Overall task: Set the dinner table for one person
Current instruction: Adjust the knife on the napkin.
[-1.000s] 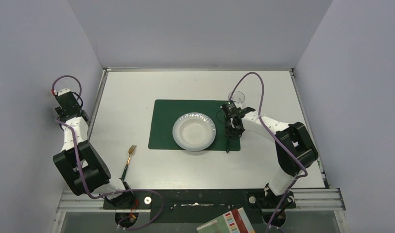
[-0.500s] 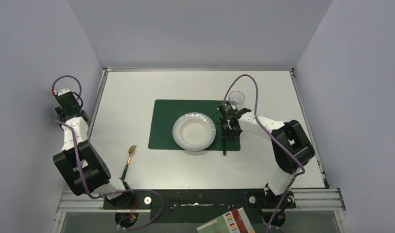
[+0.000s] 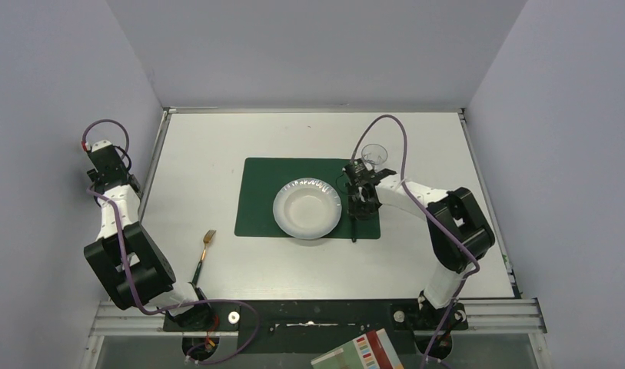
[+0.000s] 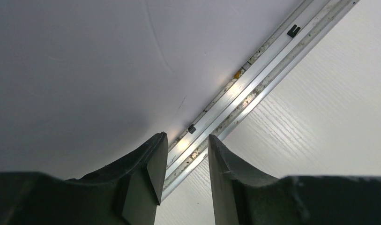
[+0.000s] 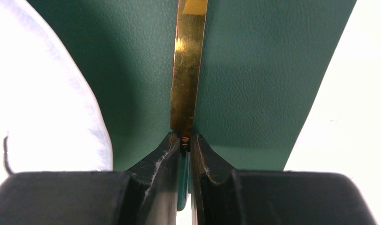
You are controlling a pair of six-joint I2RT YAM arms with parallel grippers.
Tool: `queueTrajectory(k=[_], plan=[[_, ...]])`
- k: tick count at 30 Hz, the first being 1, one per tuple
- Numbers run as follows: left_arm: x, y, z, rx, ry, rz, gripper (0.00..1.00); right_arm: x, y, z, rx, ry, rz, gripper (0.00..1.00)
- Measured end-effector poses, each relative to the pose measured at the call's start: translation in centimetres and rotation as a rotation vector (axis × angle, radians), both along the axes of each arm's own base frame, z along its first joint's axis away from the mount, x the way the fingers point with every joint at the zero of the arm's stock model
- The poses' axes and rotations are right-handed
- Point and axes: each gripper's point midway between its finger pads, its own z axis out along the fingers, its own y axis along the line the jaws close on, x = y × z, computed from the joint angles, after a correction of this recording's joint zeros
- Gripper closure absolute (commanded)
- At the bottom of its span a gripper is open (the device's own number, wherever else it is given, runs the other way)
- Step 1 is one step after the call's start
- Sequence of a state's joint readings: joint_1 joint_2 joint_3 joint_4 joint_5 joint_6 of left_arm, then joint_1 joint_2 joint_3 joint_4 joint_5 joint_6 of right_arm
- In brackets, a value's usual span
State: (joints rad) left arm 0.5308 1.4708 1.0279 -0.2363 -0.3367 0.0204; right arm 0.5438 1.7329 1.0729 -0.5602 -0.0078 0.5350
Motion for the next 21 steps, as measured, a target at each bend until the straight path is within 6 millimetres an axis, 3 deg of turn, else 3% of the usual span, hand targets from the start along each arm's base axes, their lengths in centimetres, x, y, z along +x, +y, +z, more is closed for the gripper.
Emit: queueTrajectory(k=[21], plan=[[0.0,0.0,0.0,0.002,0.003,-0.002,0.63,2.0,-0.7,0.0,-0.014,-0.030,-0.015,1.00]])
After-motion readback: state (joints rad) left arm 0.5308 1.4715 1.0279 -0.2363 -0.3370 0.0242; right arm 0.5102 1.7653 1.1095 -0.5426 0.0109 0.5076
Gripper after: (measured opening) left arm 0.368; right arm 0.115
